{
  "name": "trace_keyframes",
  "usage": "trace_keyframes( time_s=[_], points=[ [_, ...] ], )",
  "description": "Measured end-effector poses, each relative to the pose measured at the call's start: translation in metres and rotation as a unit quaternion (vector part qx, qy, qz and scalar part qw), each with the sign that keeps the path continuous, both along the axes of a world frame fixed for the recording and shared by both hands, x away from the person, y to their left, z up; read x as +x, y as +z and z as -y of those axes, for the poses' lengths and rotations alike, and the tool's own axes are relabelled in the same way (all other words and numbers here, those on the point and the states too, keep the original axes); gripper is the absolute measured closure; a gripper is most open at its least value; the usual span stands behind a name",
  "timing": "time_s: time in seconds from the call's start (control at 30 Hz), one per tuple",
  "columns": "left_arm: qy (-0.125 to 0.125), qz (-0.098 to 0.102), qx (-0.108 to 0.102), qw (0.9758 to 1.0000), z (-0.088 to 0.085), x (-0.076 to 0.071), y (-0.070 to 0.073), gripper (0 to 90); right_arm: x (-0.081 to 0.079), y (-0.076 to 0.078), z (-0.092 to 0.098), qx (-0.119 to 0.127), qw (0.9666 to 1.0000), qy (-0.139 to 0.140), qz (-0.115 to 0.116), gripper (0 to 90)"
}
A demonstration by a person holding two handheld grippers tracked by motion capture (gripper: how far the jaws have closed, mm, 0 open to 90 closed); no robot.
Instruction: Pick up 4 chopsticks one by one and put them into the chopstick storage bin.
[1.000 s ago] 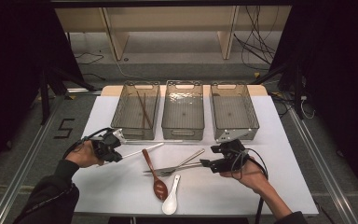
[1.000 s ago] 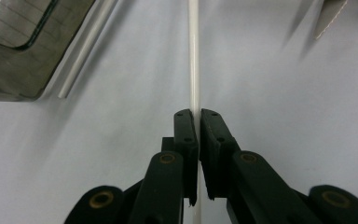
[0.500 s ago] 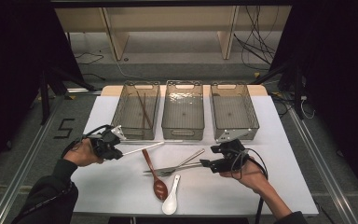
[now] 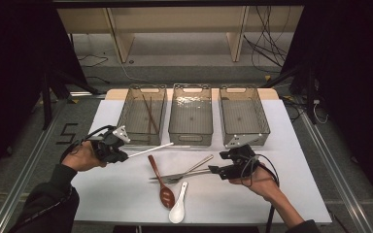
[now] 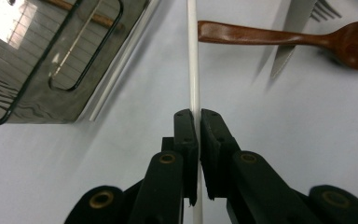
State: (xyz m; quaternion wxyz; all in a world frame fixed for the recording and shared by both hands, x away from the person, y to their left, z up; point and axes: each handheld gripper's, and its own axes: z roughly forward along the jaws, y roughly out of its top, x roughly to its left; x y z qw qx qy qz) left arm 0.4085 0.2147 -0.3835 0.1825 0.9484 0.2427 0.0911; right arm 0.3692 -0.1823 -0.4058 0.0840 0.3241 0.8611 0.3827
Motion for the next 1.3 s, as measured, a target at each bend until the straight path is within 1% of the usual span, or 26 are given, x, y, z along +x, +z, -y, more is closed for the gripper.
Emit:
trace_keyframes(
  time_s=[0.07,0.13,0.17,0.2,0.23,0.27,0.33,0.37,0.43,0.47,0.5,0.53,0.57,0.6,0.63,0.67,0.77,0.87,0.93,1.0,1.07,1.13,1.2,1.3],
  points=[
    [-0.005,0.006,-0.004,1.0000,0.000,-0.002,0.006,85.5,0.000,0.000,0.000,0.000,1.0000,0.001,0.000,34.3],
    [-0.005,0.011,-0.012,0.9999,0.000,-0.002,0.012,85.5,0.000,0.000,0.000,0.000,1.0000,0.001,0.000,34.2],
    [-0.006,0.016,-0.014,0.9997,0.000,-0.002,0.015,85.5,0.000,0.000,0.000,0.000,1.0000,0.000,0.000,34.3],
    [-0.004,0.018,-0.018,0.9997,0.000,-0.001,0.018,85.5,0.000,0.000,0.000,0.000,1.0000,0.000,-0.001,34.3],
    [-0.008,0.018,-0.024,0.9995,0.000,-0.001,0.022,85.5,0.000,0.000,0.000,0.000,1.0000,0.000,0.000,34.3],
    [-0.006,0.024,-0.028,0.9993,0.000,-0.001,0.024,85.5,0.000,0.000,0.000,0.000,1.0000,0.000,-0.001,34.3],
    [0.004,0.034,-0.034,0.9988,-0.001,0.002,0.031,85.5,0.000,0.000,0.000,0.000,1.0000,0.001,0.000,34.3],
    [0.014,0.040,-0.040,0.9983,-0.002,0.004,0.034,85.5,0.000,0.000,0.000,0.000,1.0000,0.001,-0.001,34.3],
    [0.025,0.046,-0.049,0.9975,-0.004,0.012,0.038,85.5,0.001,0.000,0.000,0.000,1.0000,0.001,0.000,34.3],
    [0.037,0.051,-0.054,0.9965,-0.005,0.016,0.039,85.5,0.000,0.000,0.000,0.000,1.0000,0.001,-0.001,34.3],
    [0.045,0.052,-0.058,0.9960,-0.007,0.021,0.040,85.5,0.000,0.000,0.000,0.000,1.0000,0.000,-0.001,34.3],
    [0.055,0.058,-0.062,0.9949,-0.008,0.026,0.041,85.5,0.000,0.000,0.000,0.001,1.0000,0.000,0.000,34.3],
    [0.068,0.059,-0.068,0.9936,-0.009,0.030,0.041,85.5,0.000,0.000,0.000,0.001,1.0000,0.000,0.000,34.3],
    [0.073,0.060,-0.071,0.9929,-0.011,0.035,0.041,85.5,0.000,0.000,0.000,0.001,1.0000,0.000,-0.001,34.3],
    [0.085,0.065,-0.077,0.9912,-0.012,0.038,0.040,85.5,0.001,0.000,0.000,0.001,1.0000,0.000,0.000,34.3],
    [0.092,0.064,-0.083,0.9902,-0.013,0.043,0.040,85.5,0.001,0.000,0.000,0.002,1.0000,0.000,0.001,34.3],
    [0.116,0.071,-0.095,0.9863,-0.015,0.054,0.039,85.5,0.001,0.000,0.001,0.002,1.0000,0.000,0.000,34.3],
    [0.132,0.075,-0.107,0.9826,-0.017,0.064,0.039,85.5,0.000,0.000,0.001,0.003,1.0000,0.001,0.001,34.2],
    [0.144,0.081,-0.117,0.9793,-0.018,0.070,0.039,85.5,0.000,0.000,0.001,0.003,1.0000,0.000,0.001,34.3],
    [0.153,0.081,-0.124,0.9770,-0.020,0.076,0.038,85.5,0.000,0.000,0.001,0.004,1.0000,0.000,0.000,34.3],
    [0.161,0.082,-0.126,0.9755,-0.020,0.082,0.037,85.5,0.000,0.000,0.001,0.004,1.0000,0.001,0.000,34.2],
    [0.172,0.087,-0.132,0.9722,-0.021,0.088,0.036,85.5,0.000,0.000,0.001,0.004,1.0000,0.001,0.000,34.3],
    [0.180,0.088,-0.141,0.9695,-0.022,0.093,0.036,85.5,0.000,0.000,0.001,0.004,1.0000,0.000,-0.001,34.3],
    [0.193,0.091,-0.149,0.9655,-0.023,0.099,0.033,85.5,0.000,0.000,0.001,0.004,1.0000,0.000,0.000,34.3]
  ],
)
